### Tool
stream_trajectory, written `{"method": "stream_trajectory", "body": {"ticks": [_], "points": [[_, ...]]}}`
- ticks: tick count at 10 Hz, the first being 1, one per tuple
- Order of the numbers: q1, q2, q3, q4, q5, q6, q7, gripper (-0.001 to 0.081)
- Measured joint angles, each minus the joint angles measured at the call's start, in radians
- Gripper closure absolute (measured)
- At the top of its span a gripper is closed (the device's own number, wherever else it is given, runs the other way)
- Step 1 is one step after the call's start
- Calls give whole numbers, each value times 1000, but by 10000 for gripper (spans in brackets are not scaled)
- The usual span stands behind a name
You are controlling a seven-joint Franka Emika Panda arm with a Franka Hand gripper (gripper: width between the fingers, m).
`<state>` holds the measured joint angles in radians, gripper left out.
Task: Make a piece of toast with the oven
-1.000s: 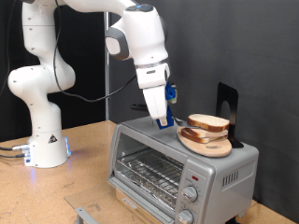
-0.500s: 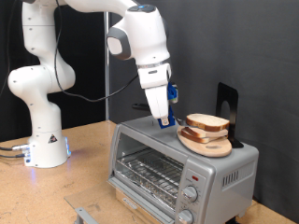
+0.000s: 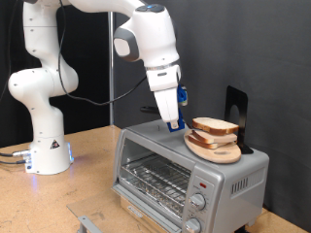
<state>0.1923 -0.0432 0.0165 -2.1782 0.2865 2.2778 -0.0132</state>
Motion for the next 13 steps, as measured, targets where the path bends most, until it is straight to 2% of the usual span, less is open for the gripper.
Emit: {"method": "stream_trajectory", "body": {"ticks": [2,6,10,13], "points": [[0,4,3,2,14,10,0,417],[0,4,4,-25,75,99,-33,417],[0,-25,4,-98,144,195,-84,417],[0,-77,4,-180,242,325,-167,417]]}}
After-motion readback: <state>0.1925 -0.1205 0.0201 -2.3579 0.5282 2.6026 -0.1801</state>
